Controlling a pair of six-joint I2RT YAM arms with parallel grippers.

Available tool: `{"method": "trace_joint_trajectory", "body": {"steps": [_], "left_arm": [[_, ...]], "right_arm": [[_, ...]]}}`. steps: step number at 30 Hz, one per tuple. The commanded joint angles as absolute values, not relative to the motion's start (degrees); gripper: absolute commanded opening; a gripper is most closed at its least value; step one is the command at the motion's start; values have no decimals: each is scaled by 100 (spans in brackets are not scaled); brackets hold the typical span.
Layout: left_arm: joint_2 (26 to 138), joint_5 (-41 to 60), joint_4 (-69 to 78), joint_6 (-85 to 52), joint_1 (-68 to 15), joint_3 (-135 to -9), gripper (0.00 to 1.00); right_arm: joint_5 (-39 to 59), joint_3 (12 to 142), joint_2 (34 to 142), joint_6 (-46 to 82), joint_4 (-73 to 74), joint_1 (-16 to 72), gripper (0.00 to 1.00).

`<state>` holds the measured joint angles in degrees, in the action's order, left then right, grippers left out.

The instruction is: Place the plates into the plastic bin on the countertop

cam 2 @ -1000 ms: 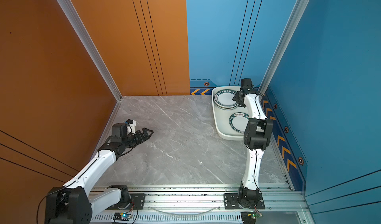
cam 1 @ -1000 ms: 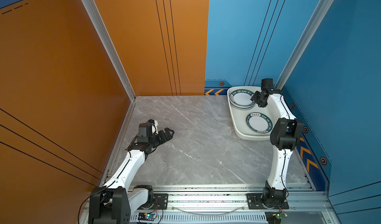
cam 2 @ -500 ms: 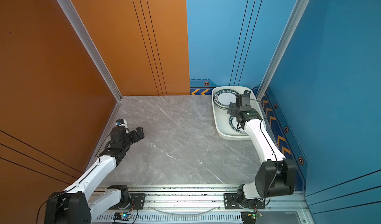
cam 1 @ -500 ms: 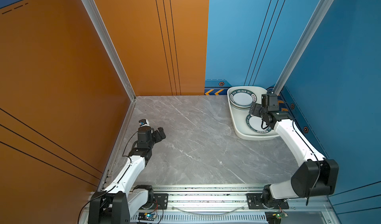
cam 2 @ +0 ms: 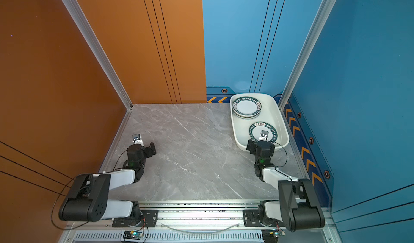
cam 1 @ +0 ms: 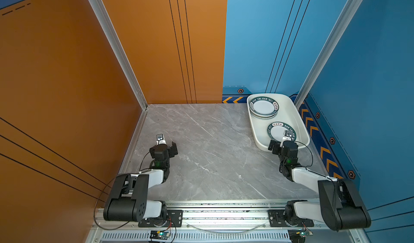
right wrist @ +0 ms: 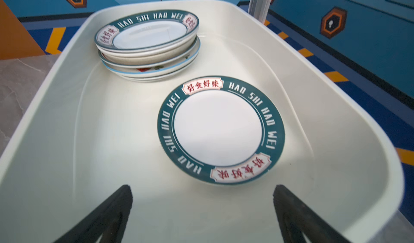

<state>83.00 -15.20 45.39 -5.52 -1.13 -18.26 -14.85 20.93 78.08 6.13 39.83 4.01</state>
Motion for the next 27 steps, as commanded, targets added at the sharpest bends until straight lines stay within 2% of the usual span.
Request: {"method": "trace_joint_trajectory", "body": {"steps": [1,3,5,9,20,27], "left_arm": [[9083,-1076,5985,-142,-87,-1932,98],[8758,-1039,5225,-179,-88,-2036,98],[8917,-1151,5460,-159,-117,-2067,98],[8936,-1244,5327,-54,-218,-2137,98],[8919,-1182,5317,154,-387,-2126,98],[8922,-949,5171,35,-220,-2206,98]], "right_arm": [[-1531,1949,8450,391,5110,347,100],[-1585,1756,8909,480,6045,273,100],[-1456,1934,8674,562,5270,200,100],[-1460,2109,8739,482,5054,249,100],[-1488,2095,8755,475,5128,264,100],[-1491,2083,8763,468,5124,263,100]]}}
